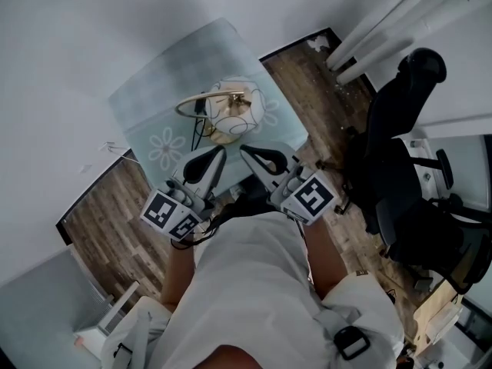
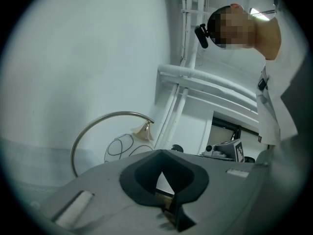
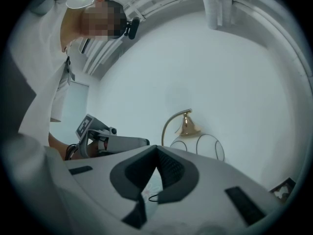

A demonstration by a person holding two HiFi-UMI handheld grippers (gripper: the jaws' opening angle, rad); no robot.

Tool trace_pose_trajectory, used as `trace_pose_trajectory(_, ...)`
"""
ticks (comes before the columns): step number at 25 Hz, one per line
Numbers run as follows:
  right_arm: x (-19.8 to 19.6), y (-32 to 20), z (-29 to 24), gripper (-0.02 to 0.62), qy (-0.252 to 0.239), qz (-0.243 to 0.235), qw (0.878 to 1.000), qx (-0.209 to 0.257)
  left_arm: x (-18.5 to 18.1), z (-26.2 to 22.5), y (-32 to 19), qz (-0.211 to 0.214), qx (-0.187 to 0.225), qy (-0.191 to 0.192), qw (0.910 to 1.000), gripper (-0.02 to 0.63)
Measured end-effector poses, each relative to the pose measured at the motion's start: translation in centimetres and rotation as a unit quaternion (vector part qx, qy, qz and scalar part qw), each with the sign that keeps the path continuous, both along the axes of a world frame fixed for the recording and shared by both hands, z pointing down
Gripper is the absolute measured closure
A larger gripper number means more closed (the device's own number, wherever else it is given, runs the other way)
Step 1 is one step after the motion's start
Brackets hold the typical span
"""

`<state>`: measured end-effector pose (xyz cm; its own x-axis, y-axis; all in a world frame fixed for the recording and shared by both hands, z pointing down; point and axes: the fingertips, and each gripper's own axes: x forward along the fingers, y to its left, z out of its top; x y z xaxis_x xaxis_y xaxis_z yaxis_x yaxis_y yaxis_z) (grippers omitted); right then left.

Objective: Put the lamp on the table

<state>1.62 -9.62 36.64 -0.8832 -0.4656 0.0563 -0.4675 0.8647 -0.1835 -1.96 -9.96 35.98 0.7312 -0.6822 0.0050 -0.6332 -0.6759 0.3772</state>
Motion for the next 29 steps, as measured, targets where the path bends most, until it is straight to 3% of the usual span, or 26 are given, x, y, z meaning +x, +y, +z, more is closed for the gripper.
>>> trace_pose_trajectory(4,-0.1,-0.2,-0.4,0.598,-0.006,-0.003,1.000,0.018,0.4,-0.1,0.2,0.002,0.000,0.004,1.0000,0.607)
trace_pose_trajectory(9,0.0,0.3,0.1,0.598,0.001,-0.004,1.000,-0.008,0.5,-0.1,0.3,0.006,0.001,-0.001,1.0000,0.607)
trace_pose_trajectory(14,0.2,-0.1,-0.3,0.598,-0.006,0.000,1.000,0.024,0.5,0.0,0.4,0.010,0.002,-0.004,0.9999,0.607)
trace_pose_trajectory(29,0.2,-0.2,-0.1,0.598,-0.005,-0.003,1.000,0.024,1.0,0.5,0.4,0.016,-0.004,-0.003,0.9999,0.607)
